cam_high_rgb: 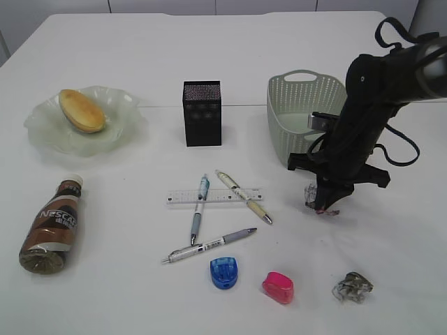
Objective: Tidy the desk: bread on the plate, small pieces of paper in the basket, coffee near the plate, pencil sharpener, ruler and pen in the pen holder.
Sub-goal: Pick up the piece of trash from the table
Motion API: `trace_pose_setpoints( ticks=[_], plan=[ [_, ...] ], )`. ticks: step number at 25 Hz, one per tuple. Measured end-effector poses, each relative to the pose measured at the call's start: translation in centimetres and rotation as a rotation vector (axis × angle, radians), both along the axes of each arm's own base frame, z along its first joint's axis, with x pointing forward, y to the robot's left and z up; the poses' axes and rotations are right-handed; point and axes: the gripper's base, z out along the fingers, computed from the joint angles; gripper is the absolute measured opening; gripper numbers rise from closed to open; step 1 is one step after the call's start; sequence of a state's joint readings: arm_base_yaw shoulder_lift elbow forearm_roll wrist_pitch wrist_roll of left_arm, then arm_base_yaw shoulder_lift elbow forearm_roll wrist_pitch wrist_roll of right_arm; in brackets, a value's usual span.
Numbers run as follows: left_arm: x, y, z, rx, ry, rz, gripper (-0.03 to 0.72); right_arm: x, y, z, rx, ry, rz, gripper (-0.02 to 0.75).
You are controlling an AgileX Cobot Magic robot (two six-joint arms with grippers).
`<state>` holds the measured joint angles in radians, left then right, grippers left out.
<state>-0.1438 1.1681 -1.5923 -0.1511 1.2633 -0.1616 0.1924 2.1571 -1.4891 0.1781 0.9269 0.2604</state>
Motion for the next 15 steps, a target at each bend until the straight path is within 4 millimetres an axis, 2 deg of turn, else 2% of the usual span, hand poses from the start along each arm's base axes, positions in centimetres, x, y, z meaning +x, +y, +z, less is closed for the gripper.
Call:
trace_pose_setpoints(
  ticks=[15],
  plan=[
    [0.00,0.00,0.00,0.000,0.000,0.000,0.434,0.24,0.06,0.41,0.002,-0.004,0.002,0.014]
  ],
)
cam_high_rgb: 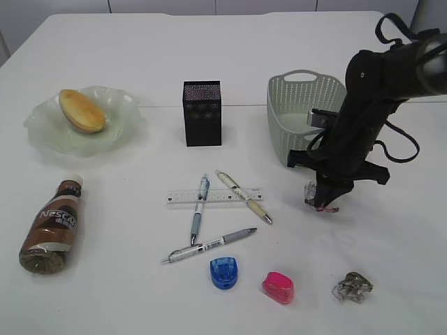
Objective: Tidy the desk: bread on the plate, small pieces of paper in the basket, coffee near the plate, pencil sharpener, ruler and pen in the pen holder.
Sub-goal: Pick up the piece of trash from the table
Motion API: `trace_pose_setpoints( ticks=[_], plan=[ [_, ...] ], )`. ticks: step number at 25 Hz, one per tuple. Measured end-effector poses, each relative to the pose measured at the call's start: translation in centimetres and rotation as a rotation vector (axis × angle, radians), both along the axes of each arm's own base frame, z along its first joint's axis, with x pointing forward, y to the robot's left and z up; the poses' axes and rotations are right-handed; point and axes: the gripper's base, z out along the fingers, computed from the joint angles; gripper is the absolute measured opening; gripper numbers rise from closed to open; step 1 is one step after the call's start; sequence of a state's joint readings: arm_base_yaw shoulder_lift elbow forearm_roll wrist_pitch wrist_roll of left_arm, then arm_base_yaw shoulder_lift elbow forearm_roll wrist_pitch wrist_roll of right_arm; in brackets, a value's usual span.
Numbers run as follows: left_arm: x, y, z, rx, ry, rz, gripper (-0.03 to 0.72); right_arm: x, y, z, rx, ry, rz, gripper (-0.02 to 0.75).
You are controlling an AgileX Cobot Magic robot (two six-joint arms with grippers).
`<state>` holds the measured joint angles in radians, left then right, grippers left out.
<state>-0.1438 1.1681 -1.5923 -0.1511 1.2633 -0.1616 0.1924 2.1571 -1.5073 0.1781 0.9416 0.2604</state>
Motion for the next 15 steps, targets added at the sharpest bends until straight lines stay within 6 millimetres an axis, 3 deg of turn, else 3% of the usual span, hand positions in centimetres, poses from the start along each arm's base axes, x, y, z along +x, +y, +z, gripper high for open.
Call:
trace_pose_setpoints(
  ticks=[15],
  plan=[
    [0.0,0.0,0.0,-0.001,0.000,-0.001,0.434,0.4,0.0,1.6,-0.016,0.033,0.026,0.015]
  ],
)
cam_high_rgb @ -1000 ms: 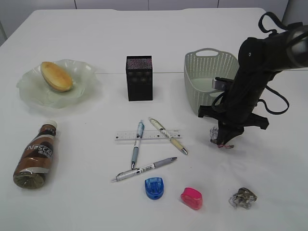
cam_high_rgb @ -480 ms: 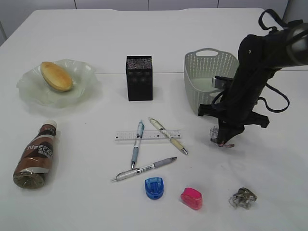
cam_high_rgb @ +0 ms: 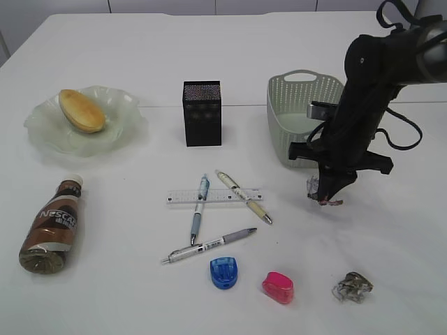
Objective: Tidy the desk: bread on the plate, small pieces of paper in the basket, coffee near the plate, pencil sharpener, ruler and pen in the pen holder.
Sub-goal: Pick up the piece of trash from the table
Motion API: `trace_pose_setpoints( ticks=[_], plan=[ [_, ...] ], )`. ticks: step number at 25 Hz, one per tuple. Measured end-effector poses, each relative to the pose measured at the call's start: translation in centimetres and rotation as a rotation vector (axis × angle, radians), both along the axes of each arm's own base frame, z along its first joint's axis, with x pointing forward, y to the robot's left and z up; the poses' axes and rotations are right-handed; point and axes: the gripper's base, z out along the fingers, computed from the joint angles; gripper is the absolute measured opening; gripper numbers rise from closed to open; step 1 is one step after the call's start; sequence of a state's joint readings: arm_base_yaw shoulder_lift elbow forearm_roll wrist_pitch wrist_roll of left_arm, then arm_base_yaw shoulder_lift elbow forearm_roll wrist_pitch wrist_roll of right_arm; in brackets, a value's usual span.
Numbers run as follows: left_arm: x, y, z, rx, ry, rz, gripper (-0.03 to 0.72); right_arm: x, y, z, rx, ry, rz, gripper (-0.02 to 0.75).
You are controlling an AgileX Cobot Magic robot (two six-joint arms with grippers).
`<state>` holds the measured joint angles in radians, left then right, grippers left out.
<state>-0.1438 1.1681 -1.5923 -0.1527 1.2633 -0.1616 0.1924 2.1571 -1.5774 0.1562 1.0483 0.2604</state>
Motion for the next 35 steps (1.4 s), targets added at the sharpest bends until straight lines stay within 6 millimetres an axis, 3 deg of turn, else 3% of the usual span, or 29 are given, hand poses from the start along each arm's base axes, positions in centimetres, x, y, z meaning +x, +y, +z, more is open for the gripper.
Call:
trace_pose_setpoints(
  ticks=[16,35],
  plan=[
    [0.0,0.0,0.0,0.000,0.000,0.000,0.434,-0.7,-0.2,0.1,-0.021,0.076,0.019,0.015],
    [0.0,0.0,0.0,0.000,0.000,0.000,0.434,1.1,0.0,4.5,-0.021,-0.019,0.037,0.015]
  ],
)
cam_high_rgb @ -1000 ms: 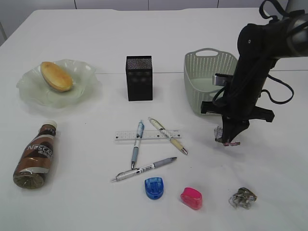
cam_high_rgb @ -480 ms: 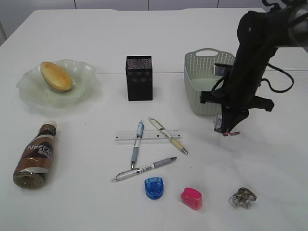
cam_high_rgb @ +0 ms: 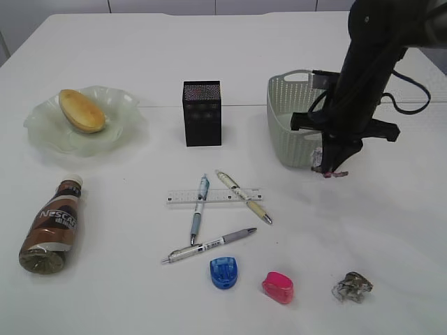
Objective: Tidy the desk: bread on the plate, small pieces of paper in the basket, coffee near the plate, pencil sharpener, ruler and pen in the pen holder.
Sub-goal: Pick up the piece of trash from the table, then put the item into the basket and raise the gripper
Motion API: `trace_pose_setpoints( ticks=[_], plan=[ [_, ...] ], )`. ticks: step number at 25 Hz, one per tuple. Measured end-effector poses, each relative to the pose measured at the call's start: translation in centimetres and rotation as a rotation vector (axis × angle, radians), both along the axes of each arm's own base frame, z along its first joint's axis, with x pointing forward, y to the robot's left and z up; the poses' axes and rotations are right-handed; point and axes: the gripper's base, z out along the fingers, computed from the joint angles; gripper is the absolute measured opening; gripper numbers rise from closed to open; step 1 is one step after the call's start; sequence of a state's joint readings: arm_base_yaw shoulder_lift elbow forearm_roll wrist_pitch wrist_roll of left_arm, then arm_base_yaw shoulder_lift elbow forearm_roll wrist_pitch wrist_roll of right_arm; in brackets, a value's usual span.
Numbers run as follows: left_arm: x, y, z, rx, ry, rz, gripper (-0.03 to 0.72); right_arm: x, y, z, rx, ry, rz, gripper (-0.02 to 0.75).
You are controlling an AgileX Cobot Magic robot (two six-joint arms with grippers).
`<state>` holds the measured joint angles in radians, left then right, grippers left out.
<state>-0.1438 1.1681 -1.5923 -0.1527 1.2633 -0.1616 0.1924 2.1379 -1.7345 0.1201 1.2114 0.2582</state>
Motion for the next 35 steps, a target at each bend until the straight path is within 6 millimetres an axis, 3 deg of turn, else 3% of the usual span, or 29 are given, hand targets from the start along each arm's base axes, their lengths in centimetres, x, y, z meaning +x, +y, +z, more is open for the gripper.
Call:
trace_pose_setpoints(
  ticks=[7,23,31,35],
  plan=[
    [0.0,0.0,0.0,0.000,0.000,0.000,0.433,0.0,-0.3,1.9,-0.019,-0.052,0.011,0.015],
    [0.0,0.0,0.0,0.000,0.000,0.000,0.434,2.9,-0.5,8.2,-0.054,-0.351,0.024,0.015],
    [0.0,0.0,0.0,0.000,0.000,0.000,0.433,4.0,-0.8,7.6,-0.105,-0.424,0.037,0.023],
    [0.0,0.0,0.0,0.000,0.000,0.000,0.433,4.7,-0.6,6.0,-0.106,-0.410,0.034,0.097]
  ],
)
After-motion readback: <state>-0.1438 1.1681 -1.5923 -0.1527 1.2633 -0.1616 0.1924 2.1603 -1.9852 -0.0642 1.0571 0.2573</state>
